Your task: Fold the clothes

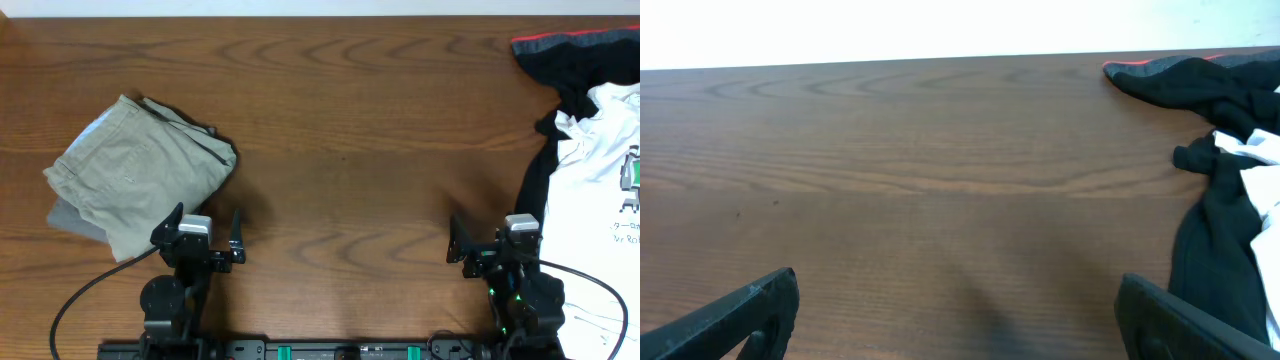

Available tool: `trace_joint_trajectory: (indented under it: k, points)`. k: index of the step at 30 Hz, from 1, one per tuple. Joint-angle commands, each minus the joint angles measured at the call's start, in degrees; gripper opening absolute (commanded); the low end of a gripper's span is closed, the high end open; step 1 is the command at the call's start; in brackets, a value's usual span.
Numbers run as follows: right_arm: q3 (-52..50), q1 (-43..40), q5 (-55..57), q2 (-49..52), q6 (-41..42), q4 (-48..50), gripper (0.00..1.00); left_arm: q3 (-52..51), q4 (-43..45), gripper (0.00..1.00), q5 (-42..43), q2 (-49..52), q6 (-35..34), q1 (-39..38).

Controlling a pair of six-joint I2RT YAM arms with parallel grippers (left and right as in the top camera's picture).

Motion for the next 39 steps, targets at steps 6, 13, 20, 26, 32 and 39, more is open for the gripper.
trace_joint_trajectory:
  k: [6,13,20,26,32,39]
  points:
    - [-0.44,-0.74,-0.52,-0.44,0.90,0.13,0.99,-1.42,-0.52,0.98,-0.17,-0.33,0.35,-0.24]
    - [-0.44,-0.74,-4.61,-0.44,0.87,0.17,0.99,-1.42,-0.55,0.98,-0.07,-0.31,-4.85,-0.24]
    - [-0.44,-0.74,-8.22,-0.44,1.09,0.79,0.99,-1.42,-0.50,0.98,-0.04,-0.31,-14.43,-0.24]
    - [-0.11,-0.74,-12.07,0.02,8.11,13.49,0.99,2.60,-0.61,0.98,1.51,-0.02,-16.87,-0.31]
    - [5.57,-0.74,-12.22,9.22,12.90,17.31,0.99,17.05,-2.89,0.98,1.42,8.92,-15.45,-0.28]
    - [21.51,-0.74,-15.06,35.91,10.64,14.86,0.99,40.46,-15.50,0.98,2.64,34.77,-14.91,-0.31]
